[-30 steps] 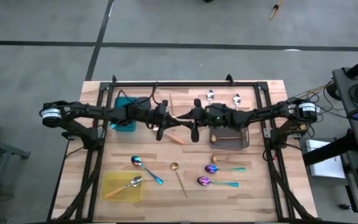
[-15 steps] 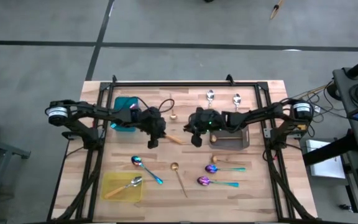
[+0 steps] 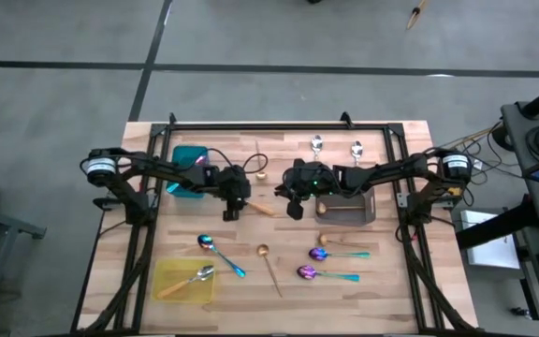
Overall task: Sort silverware by color (type)
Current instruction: Put the yellow spoon into the yellow bin
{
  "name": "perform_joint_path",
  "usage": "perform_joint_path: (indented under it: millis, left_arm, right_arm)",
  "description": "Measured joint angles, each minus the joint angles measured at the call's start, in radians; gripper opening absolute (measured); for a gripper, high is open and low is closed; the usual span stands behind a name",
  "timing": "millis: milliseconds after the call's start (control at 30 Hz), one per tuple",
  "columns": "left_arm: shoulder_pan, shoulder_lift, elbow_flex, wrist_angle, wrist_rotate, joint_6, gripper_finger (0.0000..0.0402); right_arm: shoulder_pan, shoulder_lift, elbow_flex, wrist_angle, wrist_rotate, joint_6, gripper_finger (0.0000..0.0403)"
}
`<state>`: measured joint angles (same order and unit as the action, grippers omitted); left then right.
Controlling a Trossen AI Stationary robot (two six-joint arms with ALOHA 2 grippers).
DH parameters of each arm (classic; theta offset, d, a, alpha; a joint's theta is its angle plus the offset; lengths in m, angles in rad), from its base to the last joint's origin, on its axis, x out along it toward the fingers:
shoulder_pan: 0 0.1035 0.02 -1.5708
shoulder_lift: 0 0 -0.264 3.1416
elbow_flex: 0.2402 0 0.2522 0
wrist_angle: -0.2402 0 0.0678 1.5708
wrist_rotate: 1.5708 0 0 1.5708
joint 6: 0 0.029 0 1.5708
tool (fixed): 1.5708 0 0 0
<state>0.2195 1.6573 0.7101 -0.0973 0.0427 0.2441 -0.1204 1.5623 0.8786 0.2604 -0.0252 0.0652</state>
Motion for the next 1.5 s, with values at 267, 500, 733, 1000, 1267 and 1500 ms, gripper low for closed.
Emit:
perform_joint_path:
  millis: [267, 500, 733, 1000, 1267, 1500]
  left_arm:
    - [-0.002, 0.01, -0.001, -0.006, 0.009, 0.027, 0.0054]
    - [-0.007, -0.025, -0.007, 0.002, 0.008, 0.011, 0.0011]
    - [-0.01, -0.149, -0.02, 0.088, 0.031, -0.027, 0.0007]
    - [-0.036, -0.356, -0.027, 0.21, 0.06, -0.056, 0.0006]
    - [-0.154, -0.502, -0.052, 0.594, 0.243, -0.085, 0.0004]
    - [-0.244, -0.506, -0.135, 0.902, 0.322, -0.062, 0.0004]
  right_arm:
    - [0.0, 0.0, 0.001, 0.003, 0.0, -0.021, 0.0047]
    - [0.002, -0.014, 0.001, -0.006, 0.0, -0.014, 0.0047]
    - [0.017, -0.133, 0.001, -0.064, 0.0, -0.061, 0.0047]
    - [0.062, -0.311, -0.01, -0.086, 0.001, -0.186, 0.0047]
    - [0.13, -0.399, -0.074, 0.101, -0.01, -0.298, 0.0047]
    - [0.164, -0.305, -0.201, 0.46, -0.032, -0.284, 0.0047]
